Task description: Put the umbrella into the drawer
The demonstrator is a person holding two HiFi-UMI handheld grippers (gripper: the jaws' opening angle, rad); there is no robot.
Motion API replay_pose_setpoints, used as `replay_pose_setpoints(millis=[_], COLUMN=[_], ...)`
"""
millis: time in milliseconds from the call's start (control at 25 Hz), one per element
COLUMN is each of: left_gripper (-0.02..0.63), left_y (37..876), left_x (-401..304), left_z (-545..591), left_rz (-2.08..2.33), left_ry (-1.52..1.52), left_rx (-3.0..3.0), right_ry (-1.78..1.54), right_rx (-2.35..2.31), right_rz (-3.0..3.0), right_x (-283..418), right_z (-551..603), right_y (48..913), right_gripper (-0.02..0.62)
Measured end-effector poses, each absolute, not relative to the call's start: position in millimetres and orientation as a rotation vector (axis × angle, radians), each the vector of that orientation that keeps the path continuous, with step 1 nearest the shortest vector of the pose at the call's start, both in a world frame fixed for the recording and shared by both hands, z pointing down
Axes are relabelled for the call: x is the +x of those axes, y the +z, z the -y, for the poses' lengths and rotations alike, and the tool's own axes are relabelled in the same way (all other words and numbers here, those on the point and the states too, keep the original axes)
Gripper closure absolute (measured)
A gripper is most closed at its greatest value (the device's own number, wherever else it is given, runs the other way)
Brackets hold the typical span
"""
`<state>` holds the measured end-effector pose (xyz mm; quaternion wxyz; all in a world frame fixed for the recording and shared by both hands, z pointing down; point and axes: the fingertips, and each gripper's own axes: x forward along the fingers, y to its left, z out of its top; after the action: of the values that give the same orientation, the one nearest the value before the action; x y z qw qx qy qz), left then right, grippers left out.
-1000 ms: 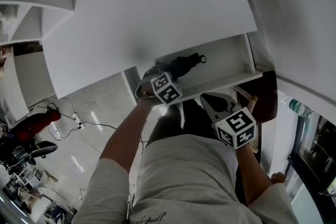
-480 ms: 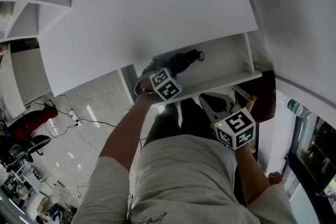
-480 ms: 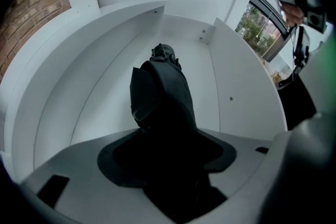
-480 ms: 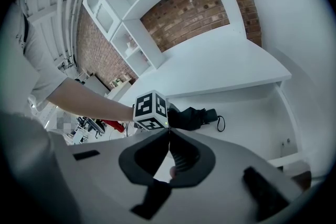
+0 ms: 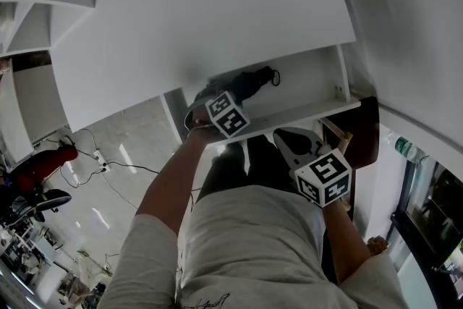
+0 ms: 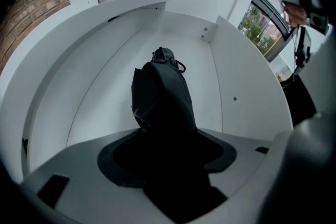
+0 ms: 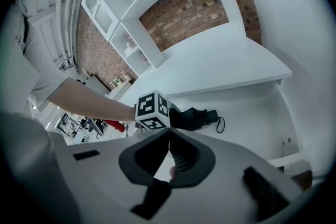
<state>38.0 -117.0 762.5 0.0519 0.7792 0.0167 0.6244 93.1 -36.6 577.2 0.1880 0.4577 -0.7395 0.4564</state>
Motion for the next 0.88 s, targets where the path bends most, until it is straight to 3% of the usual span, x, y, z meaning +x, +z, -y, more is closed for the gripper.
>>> replay_pose_setpoints(millis=[880], left_gripper=[0.313], left_y=[768.0], left_x=[39.9], left_z=[116.3], left_rz=[-0.073], left_ry=[1.89], left_rx=[2.347], right_ry=[1.295], right_rx=[1.283], right_rz=[2.079], right_x=[93.5], right_z=[35.6], right_y=[579.1], right_gripper=[0.566])
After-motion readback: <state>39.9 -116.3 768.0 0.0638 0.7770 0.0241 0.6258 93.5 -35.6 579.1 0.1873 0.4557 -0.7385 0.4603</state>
